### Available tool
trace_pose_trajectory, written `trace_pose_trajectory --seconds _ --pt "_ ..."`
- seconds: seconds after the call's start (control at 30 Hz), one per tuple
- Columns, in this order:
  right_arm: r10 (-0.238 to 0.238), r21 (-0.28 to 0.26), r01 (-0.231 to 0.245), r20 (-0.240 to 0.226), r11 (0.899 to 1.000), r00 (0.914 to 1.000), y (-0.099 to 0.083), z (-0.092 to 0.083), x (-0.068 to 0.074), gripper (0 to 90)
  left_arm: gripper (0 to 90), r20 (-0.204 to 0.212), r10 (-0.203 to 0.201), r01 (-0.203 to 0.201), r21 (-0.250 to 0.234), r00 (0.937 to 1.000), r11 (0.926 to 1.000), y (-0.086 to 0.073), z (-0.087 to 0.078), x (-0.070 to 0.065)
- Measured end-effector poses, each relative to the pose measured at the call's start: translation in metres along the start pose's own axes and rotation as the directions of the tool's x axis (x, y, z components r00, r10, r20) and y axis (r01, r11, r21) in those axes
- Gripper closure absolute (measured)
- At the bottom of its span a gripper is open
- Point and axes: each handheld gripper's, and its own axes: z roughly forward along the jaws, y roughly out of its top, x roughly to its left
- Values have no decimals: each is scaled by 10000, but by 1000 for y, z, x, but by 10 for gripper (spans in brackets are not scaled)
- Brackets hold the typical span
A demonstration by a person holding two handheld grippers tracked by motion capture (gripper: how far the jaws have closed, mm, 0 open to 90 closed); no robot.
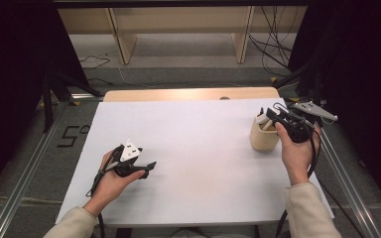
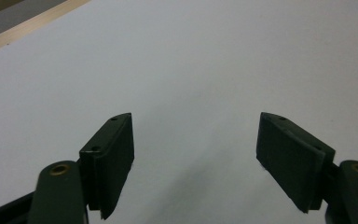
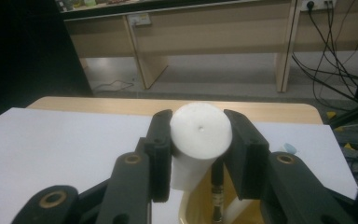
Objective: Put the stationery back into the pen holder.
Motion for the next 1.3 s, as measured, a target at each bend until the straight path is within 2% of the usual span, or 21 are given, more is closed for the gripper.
trace_pose_trajectory --seconds 0.27,0.83,1.1,1.3 --pt "-64 132 57 521 9999 9986 -2 -1 -6 651 278 1 -11 11 -3 10000 10000 0 0 0" --pt "-348 632 284 1030 9976 9941 -7 4 -10 651 278 -45 12 -12 -19 10000 10000 0 0 1" --pt "-737 1049 614 1168 9926 9904 -10 9 -8 649 278 -41 14 -14 -17 10000 10000 0 0 1" --pt "-1054 1362 861 1415 9869 9843 -13 13 -9 648 278 -83 -1 0 -66 10000 10000 0 0 1"
